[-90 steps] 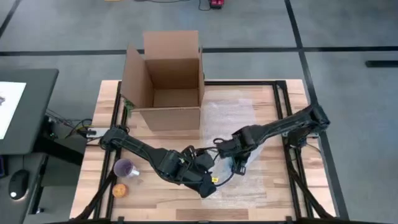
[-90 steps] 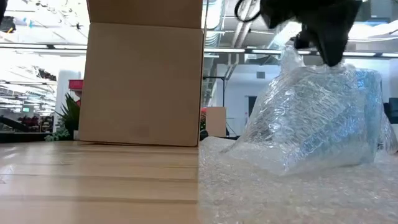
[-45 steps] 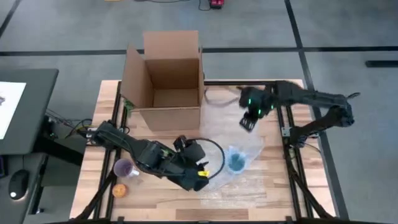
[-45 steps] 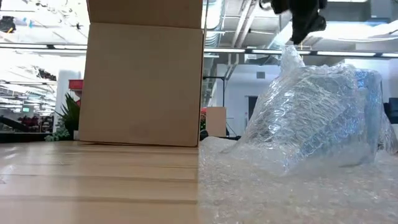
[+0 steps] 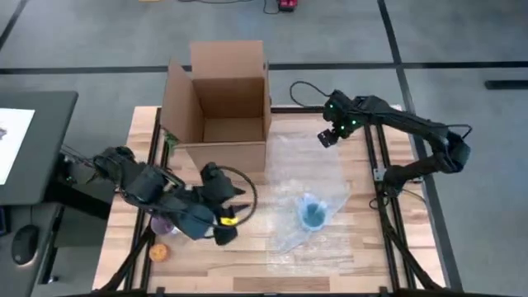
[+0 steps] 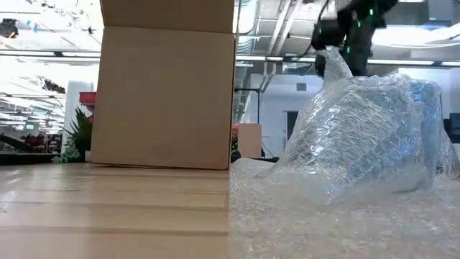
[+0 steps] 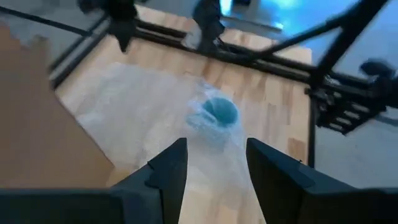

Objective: Wrap mug
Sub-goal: Wrap the blue mug with the bubble wrap

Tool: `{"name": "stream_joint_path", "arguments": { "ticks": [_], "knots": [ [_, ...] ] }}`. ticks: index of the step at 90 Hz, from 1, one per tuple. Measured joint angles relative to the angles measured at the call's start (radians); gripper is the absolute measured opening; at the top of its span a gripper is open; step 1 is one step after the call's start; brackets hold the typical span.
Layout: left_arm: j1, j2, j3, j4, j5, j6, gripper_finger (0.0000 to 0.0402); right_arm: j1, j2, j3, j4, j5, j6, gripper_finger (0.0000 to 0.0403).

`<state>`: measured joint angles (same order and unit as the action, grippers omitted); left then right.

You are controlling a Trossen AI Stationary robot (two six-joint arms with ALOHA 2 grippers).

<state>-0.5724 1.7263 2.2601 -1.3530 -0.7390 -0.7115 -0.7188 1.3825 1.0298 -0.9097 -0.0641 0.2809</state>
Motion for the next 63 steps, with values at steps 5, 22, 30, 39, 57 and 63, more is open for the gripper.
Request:
{"name": "stream_joint_path", "arguments": {
  "ticks": [5,22,30,39,57,63],
  "knots": [
    [0.008,-0.009,0.000,-0.004,-0.048,-0.017,0.0146,-0.030,0.036,-0.029,0.027,-0.001,-0.038,0.0212],
    [0.056,-0.037,0.000,-0.032,-0.078,-0.096,0.0146,-0.089,0.192,-0.044,0.153,0.006,-0.132,0.0208],
    [0.080,-0.043,0.000,-0.051,-0.078,-0.133,0.0146,-0.103,0.254,-0.044,0.194,0.008,-0.135,0.0198],
    [0.100,-0.042,0.000,-0.064,-0.079,-0.148,0.0146,-0.106,0.309,-0.044,0.201,0.019,-0.171,0.0178],
    [0.117,-0.042,0.000,-0.073,-0.079,-0.130,0.0146,-0.101,0.360,-0.044,0.249,0.041,-0.179,0.0101],
    [0.117,-0.042,0.000,-0.074,-0.078,-0.116,0.0146,-0.096,0.362,-0.044,0.255,0.063,-0.181,0.0067]
  ]
}}
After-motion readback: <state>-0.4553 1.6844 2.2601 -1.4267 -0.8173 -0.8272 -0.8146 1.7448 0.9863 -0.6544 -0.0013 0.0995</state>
